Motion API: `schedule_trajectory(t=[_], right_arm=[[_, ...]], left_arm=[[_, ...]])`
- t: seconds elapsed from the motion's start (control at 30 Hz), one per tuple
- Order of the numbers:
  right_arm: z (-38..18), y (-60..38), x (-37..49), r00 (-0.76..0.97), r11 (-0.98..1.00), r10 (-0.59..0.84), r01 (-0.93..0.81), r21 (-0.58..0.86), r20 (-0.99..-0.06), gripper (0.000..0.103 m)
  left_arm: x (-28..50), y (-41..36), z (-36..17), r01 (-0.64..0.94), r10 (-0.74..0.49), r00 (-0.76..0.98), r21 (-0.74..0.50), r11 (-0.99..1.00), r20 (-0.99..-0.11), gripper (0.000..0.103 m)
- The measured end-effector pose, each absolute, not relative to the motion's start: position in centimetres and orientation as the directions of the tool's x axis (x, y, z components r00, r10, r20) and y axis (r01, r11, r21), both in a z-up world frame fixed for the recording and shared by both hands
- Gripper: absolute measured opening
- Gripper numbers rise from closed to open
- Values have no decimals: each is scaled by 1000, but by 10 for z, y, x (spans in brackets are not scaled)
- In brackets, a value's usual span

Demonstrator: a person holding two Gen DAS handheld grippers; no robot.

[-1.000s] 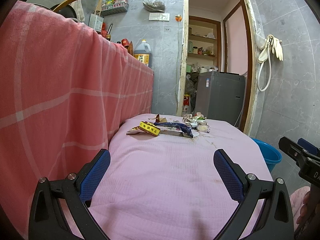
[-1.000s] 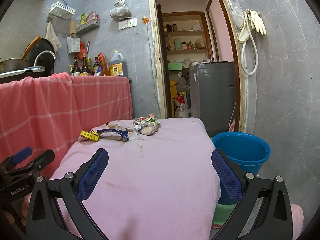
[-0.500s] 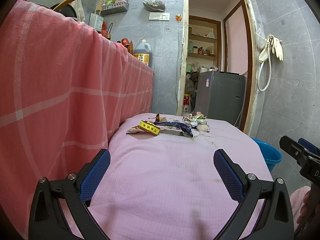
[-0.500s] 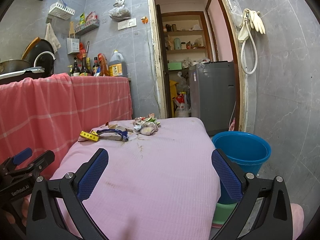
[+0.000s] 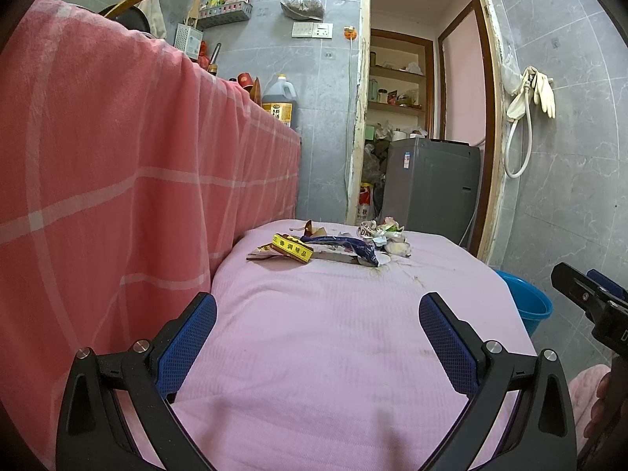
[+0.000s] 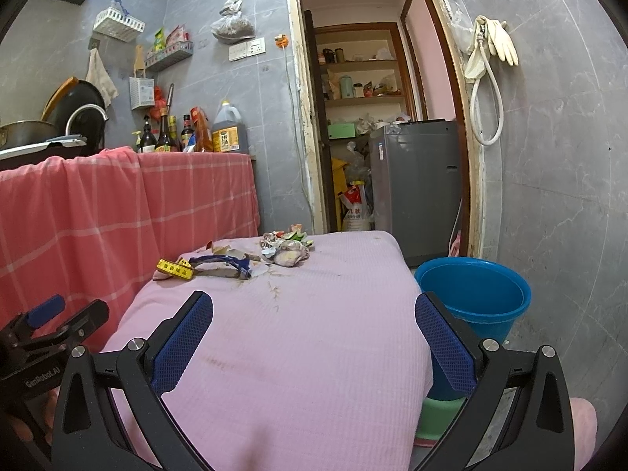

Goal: Collect trash

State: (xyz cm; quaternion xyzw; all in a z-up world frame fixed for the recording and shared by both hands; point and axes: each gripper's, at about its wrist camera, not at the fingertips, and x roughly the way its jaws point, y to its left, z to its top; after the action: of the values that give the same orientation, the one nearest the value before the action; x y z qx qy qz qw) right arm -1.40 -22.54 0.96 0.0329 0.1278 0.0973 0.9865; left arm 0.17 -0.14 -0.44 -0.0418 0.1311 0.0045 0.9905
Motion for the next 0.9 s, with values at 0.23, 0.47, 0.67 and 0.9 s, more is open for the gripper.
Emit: schedule_trajectory(t=[0.23, 0.47, 0.67, 0.9], right_arm=[[9, -227, -15, 948, 979, 201, -185, 91, -246, 103], [9, -226, -15, 949, 979, 201, -183, 92, -244, 103], [9, -226, -16, 949, 979, 201, -183, 94, -244, 103], [11, -225, -10, 950, 979, 201, -187, 81, -237, 103]], left_arm=[[2, -2, -5, -20, -3, 965, -82, 996, -262, 101], [2, -3, -10, -20, -3, 965, -82, 996, -264, 101], [2, -3, -10, -20, -2, 964, -81, 996, -265, 101], [11, -4, -6, -30, 5, 961, -84, 996, -275, 101]])
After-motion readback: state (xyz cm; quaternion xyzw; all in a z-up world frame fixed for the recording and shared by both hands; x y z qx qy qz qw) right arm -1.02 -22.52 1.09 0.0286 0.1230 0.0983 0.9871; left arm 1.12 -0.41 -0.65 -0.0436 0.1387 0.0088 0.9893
